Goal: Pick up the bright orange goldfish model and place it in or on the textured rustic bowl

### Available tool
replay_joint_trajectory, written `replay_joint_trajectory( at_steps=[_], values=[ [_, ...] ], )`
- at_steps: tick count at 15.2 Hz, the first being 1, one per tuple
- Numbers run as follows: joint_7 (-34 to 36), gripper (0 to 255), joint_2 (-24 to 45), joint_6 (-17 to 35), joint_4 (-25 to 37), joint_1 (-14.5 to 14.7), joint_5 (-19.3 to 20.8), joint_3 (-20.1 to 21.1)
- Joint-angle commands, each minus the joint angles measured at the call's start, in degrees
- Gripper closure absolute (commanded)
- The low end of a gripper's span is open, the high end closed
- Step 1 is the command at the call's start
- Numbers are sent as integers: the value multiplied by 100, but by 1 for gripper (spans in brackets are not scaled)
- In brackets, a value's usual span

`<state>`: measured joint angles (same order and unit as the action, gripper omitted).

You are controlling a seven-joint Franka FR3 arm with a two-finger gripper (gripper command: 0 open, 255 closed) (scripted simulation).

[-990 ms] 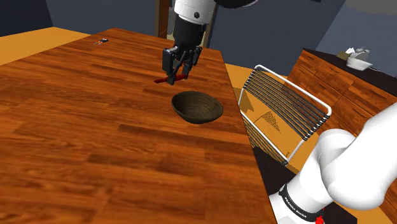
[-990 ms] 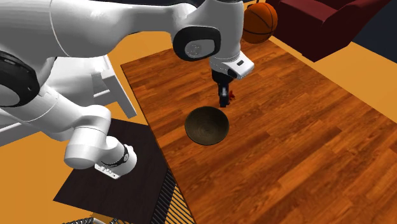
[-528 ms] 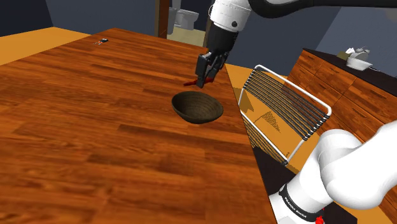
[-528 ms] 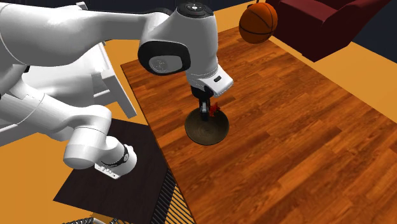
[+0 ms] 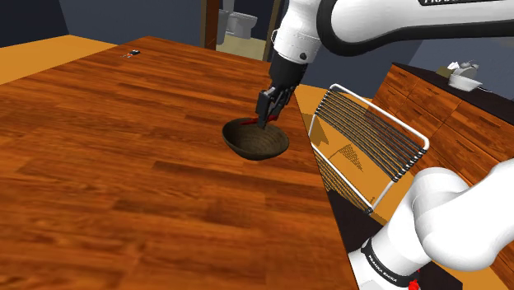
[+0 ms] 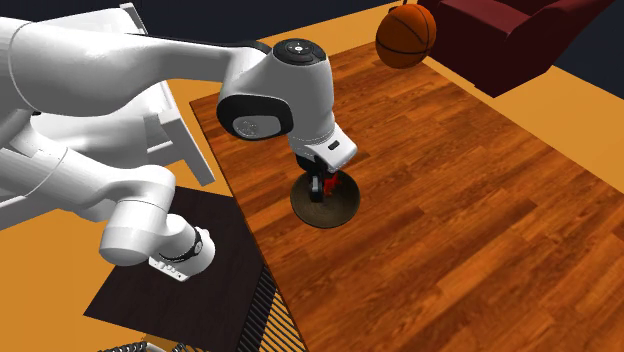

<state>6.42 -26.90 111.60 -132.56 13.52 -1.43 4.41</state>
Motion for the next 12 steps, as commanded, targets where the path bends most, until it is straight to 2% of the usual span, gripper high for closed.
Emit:
replay_joint_trajectory(
  at_steps=[1,6,12],
  values=[
    [-8,255,26,150,-121,-3,1,-3],
    [-4,255,88,557,-466,0,-2,8],
    [-4,255,88,557,-466,0,-2,8]
  ],
)
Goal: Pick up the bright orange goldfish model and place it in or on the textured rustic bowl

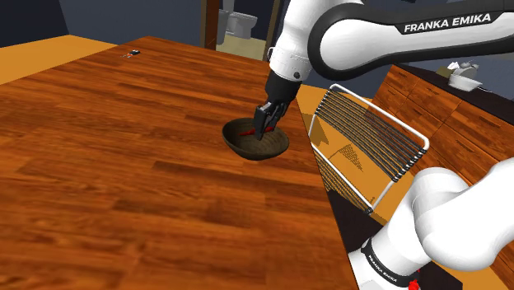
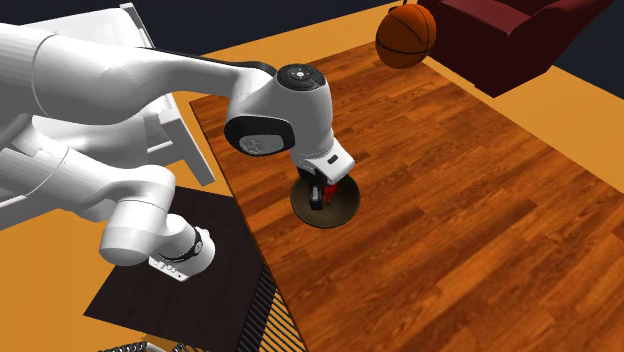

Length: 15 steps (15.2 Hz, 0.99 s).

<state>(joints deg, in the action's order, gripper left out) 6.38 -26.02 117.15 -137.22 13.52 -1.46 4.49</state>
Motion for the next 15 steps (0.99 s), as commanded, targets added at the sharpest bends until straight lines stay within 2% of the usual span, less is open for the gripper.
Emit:
replay_joint_trajectory(
  at_steps=[1,2,7,11,15],
  values=[
    [0,255,0,2,-1,0,0,0],
    [0,0,0,2,0,0,0,0],
    [0,0,1,2,0,0,0,0],
    [-4,0,-180,-759,581,0,2,-19],
    [-4,0,-180,-759,581,0,2,-19]
  ],
)
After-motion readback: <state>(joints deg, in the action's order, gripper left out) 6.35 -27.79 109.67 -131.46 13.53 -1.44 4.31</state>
